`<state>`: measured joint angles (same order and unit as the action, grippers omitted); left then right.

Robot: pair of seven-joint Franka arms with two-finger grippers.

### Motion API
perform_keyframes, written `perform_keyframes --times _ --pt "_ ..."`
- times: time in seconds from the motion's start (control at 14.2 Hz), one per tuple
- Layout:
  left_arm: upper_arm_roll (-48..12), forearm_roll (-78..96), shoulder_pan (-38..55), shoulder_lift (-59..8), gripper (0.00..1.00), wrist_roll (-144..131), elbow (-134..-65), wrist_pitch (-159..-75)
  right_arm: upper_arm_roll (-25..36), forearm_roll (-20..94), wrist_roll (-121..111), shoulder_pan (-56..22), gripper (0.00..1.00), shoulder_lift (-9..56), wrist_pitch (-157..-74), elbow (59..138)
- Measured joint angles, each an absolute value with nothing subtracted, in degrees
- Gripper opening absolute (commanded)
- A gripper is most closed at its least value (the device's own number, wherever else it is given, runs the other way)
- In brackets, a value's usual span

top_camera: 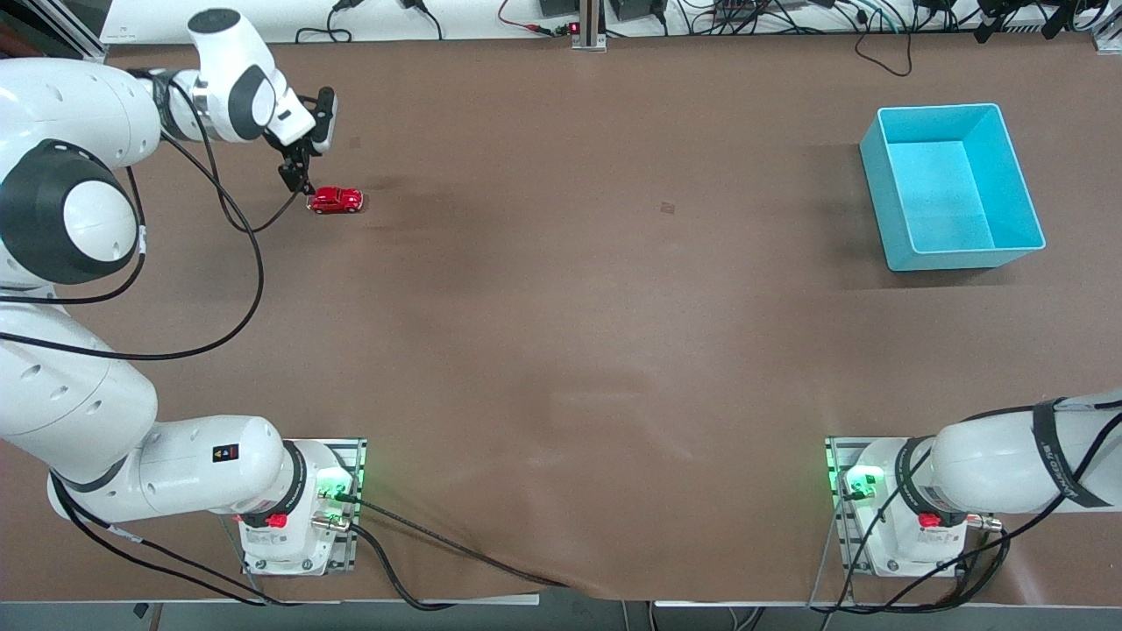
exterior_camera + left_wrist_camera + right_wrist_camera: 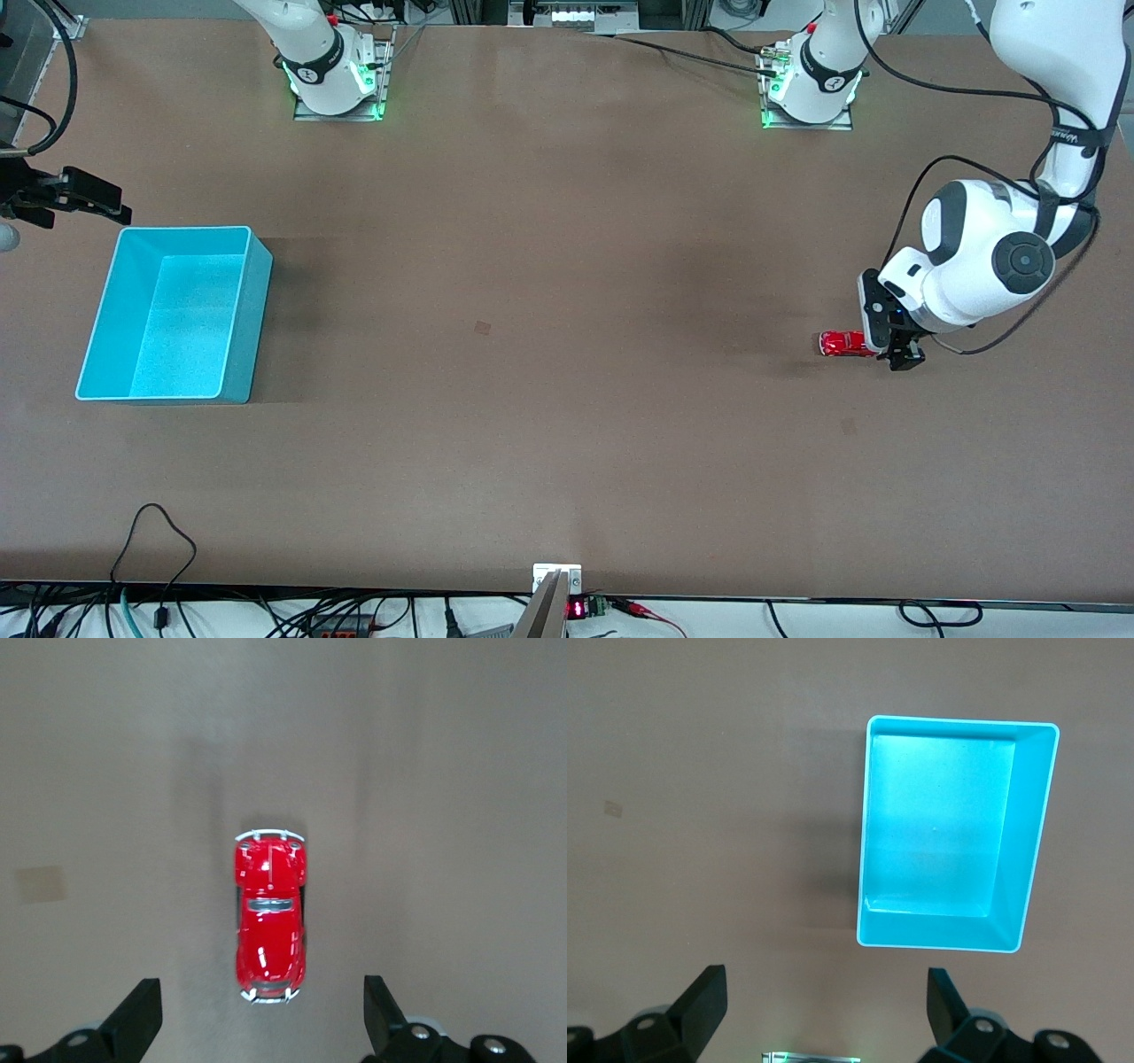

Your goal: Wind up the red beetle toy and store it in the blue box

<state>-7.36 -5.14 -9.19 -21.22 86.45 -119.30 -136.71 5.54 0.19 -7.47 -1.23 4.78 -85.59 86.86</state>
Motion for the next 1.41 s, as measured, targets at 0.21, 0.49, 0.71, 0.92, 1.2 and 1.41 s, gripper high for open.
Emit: perform_keyframes --times 0.21,0.49,0.71,0.92,1.2,1.41 --pt "-7.4 -5.1 -9.5 -23.8 1.0 87.3 -120.0 -139.4 5.5 0.2 -7.5 -1.2 1.0 4.8 -85.6 86.9" --pt "-7.6 -5.1 -9.5 -25.3 0.45 87.5 -121.3 -143.3 5.5 0.2 -7.5 -1.2 1.0 4.8 -85.6 86.9" --pt "-7.8 -5.1 -9.4 -25.8 0.11 87.7 -121.5 -144.0 5.5 0.2 -7.5 -1.2 1.0 4.8 -85.6 86.9" --pt "-7.9 -5.1 -9.4 -25.6 0.03 87.9 -121.3 -144.5 5.5 0.2 -7.5 -1.2 1.0 4.8 -85.6 86.9" --pt "-8.0 -5.1 -9.4 -25.6 0.03 87.9 -121.4 -144.5 5.5 0.2 -7.5 -1.2 1.0 4.8 -85.6 86.9" --pt "-8.0 -5.1 -9.4 -25.6 0.04 87.9 -121.4 -144.6 5.5 0.2 -7.5 -1.2 1.0 4.8 -85.6 86.9"
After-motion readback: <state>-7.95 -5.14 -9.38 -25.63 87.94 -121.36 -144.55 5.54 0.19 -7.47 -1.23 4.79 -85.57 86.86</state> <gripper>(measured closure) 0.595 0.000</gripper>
